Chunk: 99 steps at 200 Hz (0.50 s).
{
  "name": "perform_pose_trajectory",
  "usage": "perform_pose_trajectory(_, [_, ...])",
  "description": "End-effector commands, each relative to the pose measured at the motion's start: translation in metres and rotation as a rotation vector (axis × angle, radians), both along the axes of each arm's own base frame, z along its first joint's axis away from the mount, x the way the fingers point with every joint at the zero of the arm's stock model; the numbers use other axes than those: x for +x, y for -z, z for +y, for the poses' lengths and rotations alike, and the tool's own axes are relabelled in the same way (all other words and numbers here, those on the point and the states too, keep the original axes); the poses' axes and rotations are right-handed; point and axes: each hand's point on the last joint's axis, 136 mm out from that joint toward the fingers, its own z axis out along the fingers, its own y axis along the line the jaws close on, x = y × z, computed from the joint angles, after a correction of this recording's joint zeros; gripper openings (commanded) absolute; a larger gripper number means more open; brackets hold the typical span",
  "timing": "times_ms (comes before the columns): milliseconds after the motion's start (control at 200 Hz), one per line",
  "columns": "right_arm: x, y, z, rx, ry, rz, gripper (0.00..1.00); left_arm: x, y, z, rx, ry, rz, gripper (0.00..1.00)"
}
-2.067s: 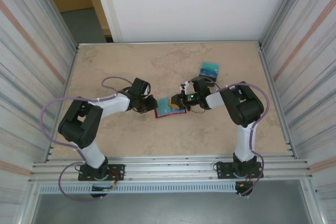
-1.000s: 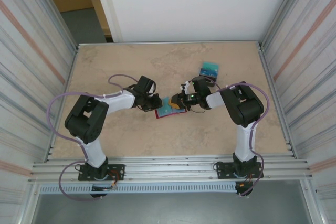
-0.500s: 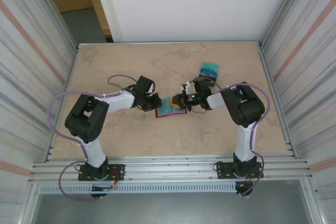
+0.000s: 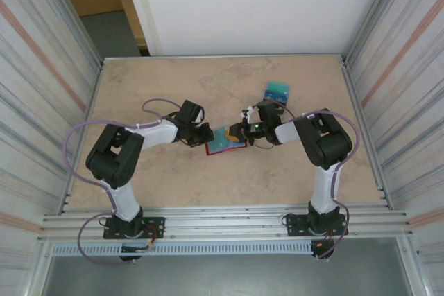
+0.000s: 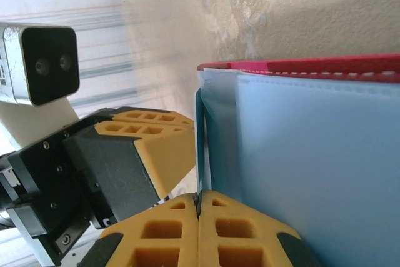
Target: Take the credit cards out of the card holder
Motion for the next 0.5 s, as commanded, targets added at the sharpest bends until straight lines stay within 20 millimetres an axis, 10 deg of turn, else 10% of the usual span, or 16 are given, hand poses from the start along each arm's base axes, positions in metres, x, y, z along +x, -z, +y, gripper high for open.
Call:
perform_pose_trajectory(0, [0.002,-0.018,-0.004,0.029,0.005,-0.030,0.02,-0.014,0.027,0.019,0.070,-0.014,0.079,0.13])
perform_pose_trajectory(491, [-0.013,-0.012,-0.013,-0.316,-0.084,-0.059,0.00,-0.005,0.004,0.019,0.029,-0.004,0.031,0.14])
